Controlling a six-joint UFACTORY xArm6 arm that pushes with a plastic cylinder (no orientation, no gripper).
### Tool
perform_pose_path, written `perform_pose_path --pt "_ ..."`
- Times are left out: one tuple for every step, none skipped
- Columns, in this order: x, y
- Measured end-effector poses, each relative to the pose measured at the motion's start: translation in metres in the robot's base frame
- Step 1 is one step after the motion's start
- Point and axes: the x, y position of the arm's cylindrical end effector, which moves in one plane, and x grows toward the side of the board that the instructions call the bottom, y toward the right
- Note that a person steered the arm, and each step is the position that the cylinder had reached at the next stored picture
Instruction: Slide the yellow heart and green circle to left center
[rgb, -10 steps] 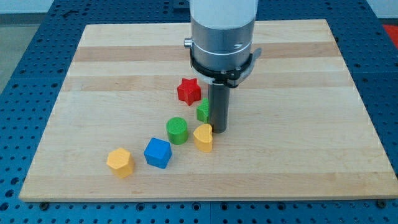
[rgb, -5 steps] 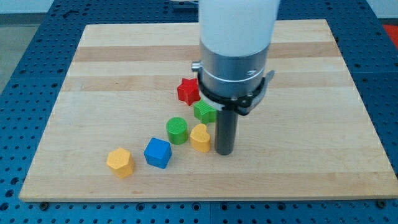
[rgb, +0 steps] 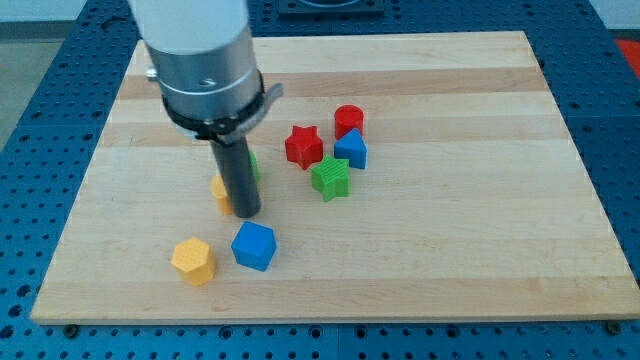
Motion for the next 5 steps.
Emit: perform_pose_path --pt "-0.007 -0.022" --pt "-0.013 -0.035" --pt "-0.012 -0.012" --pt "-0.012 0.004" --pt "-0.014 0.004"
